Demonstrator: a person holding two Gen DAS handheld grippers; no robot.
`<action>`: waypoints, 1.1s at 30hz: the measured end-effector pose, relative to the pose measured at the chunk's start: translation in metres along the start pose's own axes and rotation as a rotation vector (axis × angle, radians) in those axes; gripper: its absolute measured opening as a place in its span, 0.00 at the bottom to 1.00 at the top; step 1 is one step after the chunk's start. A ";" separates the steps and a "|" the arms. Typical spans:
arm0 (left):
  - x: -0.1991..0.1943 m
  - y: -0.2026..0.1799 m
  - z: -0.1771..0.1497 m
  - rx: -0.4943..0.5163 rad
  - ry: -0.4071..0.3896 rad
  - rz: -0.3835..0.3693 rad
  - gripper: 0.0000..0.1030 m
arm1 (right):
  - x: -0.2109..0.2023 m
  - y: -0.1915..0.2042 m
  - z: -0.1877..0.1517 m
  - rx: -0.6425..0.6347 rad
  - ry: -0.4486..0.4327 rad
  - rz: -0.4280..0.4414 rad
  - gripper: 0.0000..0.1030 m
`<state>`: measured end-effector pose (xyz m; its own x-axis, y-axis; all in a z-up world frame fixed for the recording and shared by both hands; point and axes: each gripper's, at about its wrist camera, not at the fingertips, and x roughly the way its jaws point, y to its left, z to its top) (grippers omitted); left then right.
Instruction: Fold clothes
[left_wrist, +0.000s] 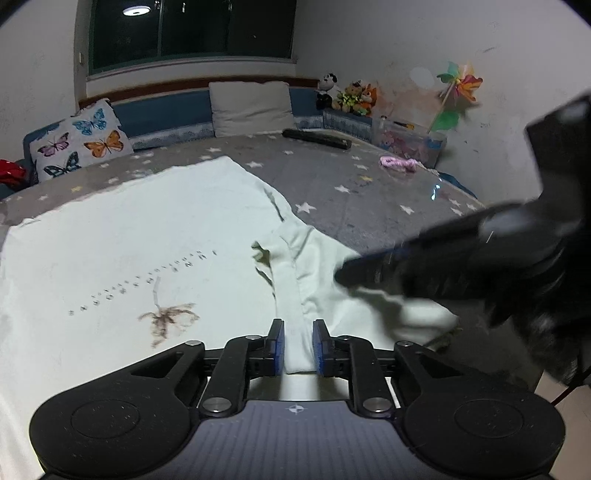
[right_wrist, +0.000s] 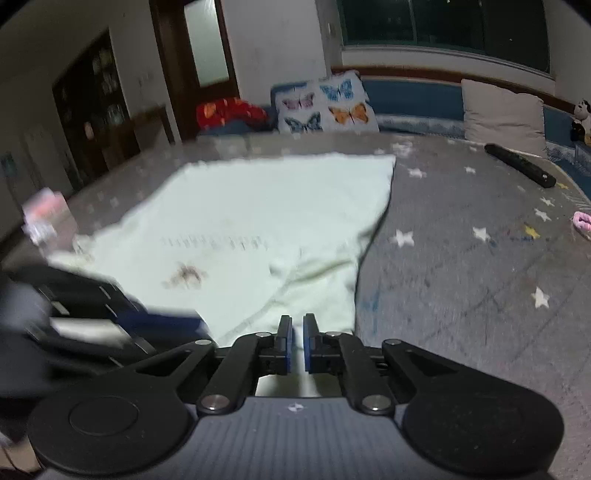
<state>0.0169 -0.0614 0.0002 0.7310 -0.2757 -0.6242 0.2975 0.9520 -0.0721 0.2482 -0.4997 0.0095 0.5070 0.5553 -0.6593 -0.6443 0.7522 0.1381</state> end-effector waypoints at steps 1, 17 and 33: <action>-0.006 0.004 -0.001 -0.008 -0.010 0.011 0.21 | 0.002 0.001 -0.001 -0.011 0.006 -0.012 0.07; -0.136 0.121 -0.065 -0.349 -0.102 0.479 0.37 | 0.011 0.034 0.012 -0.140 0.054 -0.021 0.18; -0.153 0.180 -0.105 -0.614 -0.090 0.542 0.44 | 0.033 0.161 0.061 -0.409 0.044 0.284 0.33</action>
